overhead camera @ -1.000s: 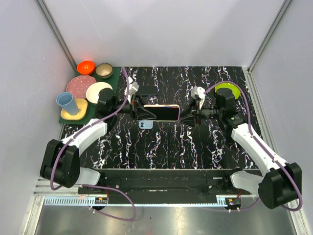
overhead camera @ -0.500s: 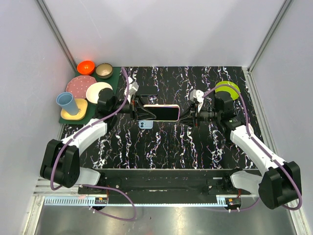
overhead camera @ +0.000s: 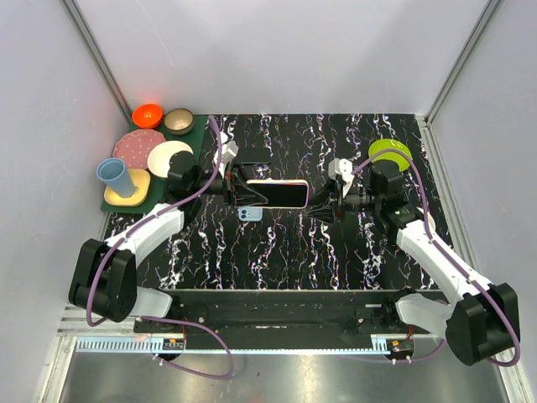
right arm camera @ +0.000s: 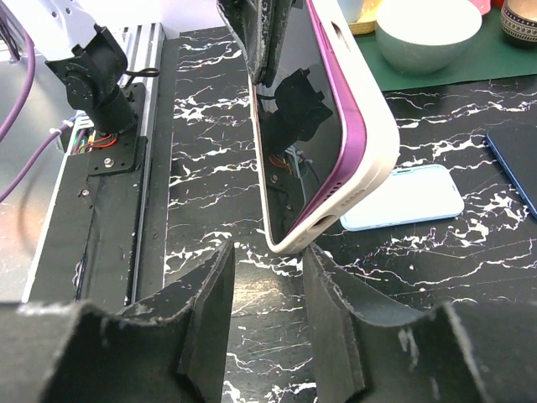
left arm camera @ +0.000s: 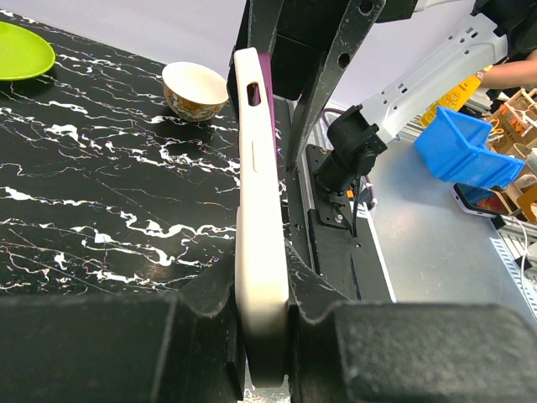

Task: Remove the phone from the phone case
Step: Remove the phone case from the phone.

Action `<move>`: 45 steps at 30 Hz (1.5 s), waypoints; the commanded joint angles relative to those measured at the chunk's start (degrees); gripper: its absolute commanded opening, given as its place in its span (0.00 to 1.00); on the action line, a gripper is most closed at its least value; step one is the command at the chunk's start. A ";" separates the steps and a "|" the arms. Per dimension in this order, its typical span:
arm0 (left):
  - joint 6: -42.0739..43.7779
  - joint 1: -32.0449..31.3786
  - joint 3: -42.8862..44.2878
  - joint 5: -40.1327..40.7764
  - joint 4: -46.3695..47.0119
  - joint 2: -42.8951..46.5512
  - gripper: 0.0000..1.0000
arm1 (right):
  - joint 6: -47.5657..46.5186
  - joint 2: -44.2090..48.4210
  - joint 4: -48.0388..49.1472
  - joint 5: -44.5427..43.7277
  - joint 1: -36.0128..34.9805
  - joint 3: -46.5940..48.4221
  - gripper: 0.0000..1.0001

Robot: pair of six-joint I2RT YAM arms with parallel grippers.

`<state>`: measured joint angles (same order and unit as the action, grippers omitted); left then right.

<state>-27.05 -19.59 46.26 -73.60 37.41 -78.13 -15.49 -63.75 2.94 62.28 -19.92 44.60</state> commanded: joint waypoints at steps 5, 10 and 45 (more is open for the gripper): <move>0.94 -0.18 0.50 -1.63 5.04 0.52 0.00 | -0.16 -0.33 4.27 1.88 -0.38 0.05 0.42; 1.12 -0.18 0.50 -1.46 4.78 0.26 0.00 | -1.39 -0.59 4.88 1.70 -0.47 -0.13 0.27; 1.47 -0.18 0.67 -1.81 4.34 0.17 0.00 | -7.28 -0.59 4.27 -4.79 -0.56 -1.01 0.13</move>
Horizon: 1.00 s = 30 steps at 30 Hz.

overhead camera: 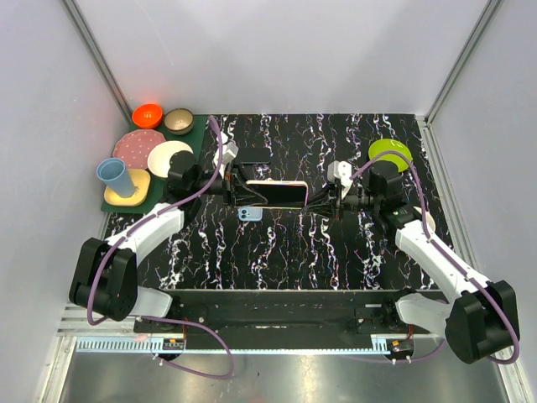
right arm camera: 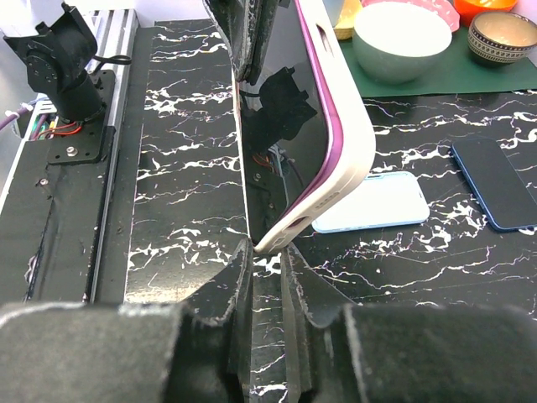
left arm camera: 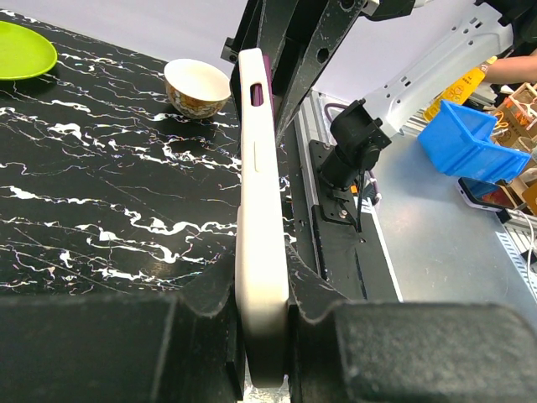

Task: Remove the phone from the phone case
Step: Remove the phone case from the phone.

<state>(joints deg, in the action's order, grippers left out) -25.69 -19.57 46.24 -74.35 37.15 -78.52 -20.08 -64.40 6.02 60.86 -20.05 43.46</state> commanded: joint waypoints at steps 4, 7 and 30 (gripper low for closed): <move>0.20 -0.20 0.70 -1.15 4.60 0.56 0.00 | -3.92 0.15 0.48 -4.78 -0.69 0.13 0.13; 0.20 -0.20 0.70 -1.24 4.52 0.56 0.00 | -4.62 0.15 0.40 -5.75 -1.04 0.04 0.13; 0.20 -0.20 0.78 -1.59 4.51 0.30 0.00 | -16.04 1.29 0.48 -10.24 -3.32 -2.33 0.11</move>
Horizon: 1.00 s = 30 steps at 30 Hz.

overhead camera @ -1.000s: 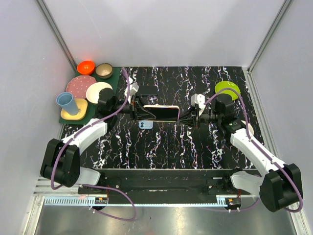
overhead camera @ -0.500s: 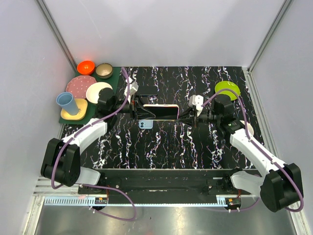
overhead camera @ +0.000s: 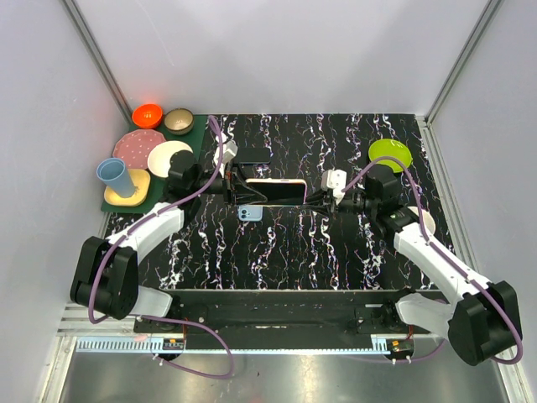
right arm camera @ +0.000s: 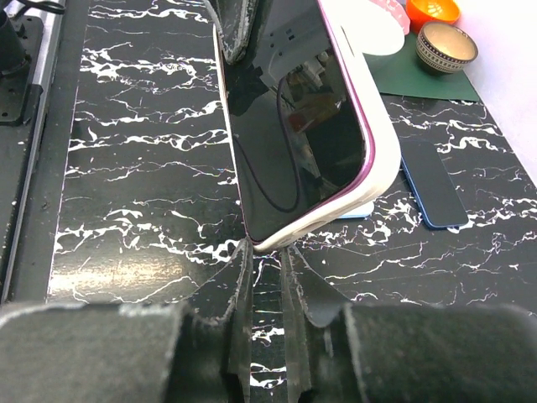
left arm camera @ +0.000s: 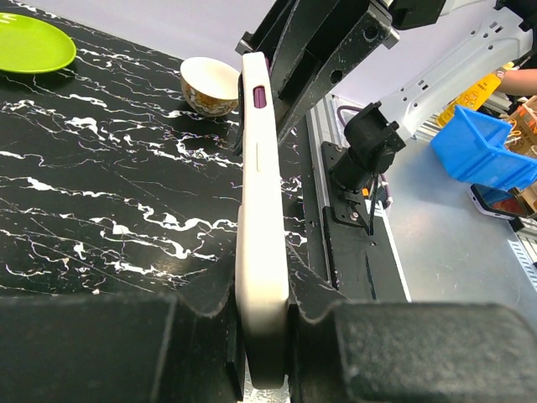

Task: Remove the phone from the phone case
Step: Remove the phone case from the phone.

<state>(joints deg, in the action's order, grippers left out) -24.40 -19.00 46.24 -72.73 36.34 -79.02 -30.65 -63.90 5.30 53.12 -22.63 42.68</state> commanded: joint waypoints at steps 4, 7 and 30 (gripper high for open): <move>-1.09 -1.03 0.87 -4.08 5.32 0.45 0.00 | -7.40 1.23 2.26 -1.54 -0.75 -2.42 0.11; -1.09 -1.56 0.96 -5.14 5.32 0.36 0.00 | -8.28 1.41 2.70 -1.01 -0.75 -2.86 0.11; 3.39 -3.32 1.92 -7.52 0.23 0.54 0.00 | -9.94 1.76 2.00 2.76 -0.66 -3.13 0.34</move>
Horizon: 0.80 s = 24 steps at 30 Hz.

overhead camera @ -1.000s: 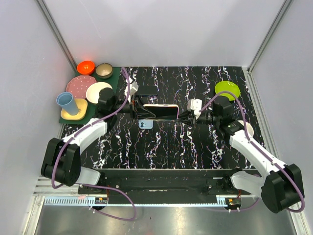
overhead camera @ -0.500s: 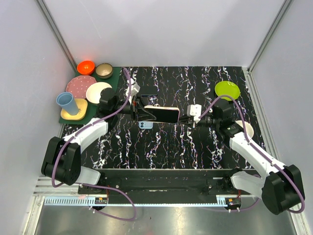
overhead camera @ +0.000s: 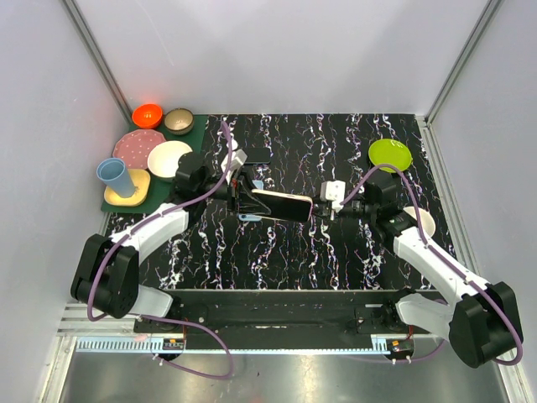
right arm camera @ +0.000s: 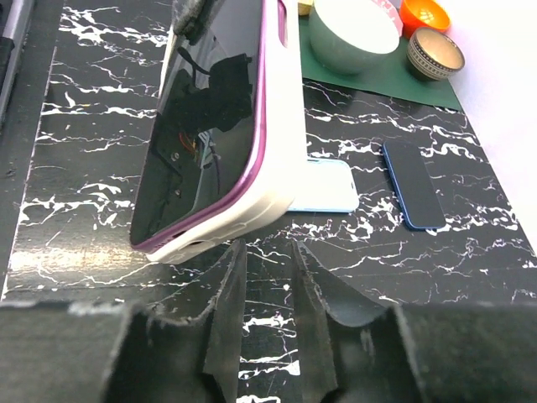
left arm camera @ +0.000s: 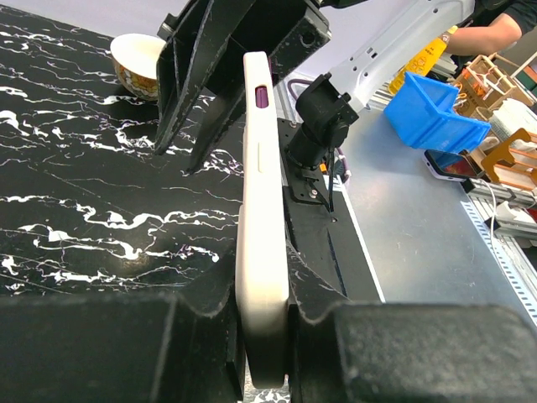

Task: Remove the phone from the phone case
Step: Remove the phone case from the phone.

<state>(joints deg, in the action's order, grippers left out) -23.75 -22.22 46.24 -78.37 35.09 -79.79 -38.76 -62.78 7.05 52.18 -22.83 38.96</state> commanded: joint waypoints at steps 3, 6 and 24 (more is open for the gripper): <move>3.62 -0.11 2.19 -1.79 0.16 1.39 0.00 | -3.51 0.91 -3.61 8.54 -0.37 1.21 0.39; 4.58 -0.11 2.36 -1.70 -1.16 1.30 0.00 | -5.09 1.00 -6.16 10.83 -0.37 1.82 0.42; 5.11 -0.11 2.37 -1.44 -1.60 1.48 0.00 | -4.77 0.47 -13.30 15.50 -0.46 4.28 0.46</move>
<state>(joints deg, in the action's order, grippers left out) -20.23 -22.41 46.24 -79.50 29.98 -79.77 -46.89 -62.74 -7.33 65.80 -22.90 40.69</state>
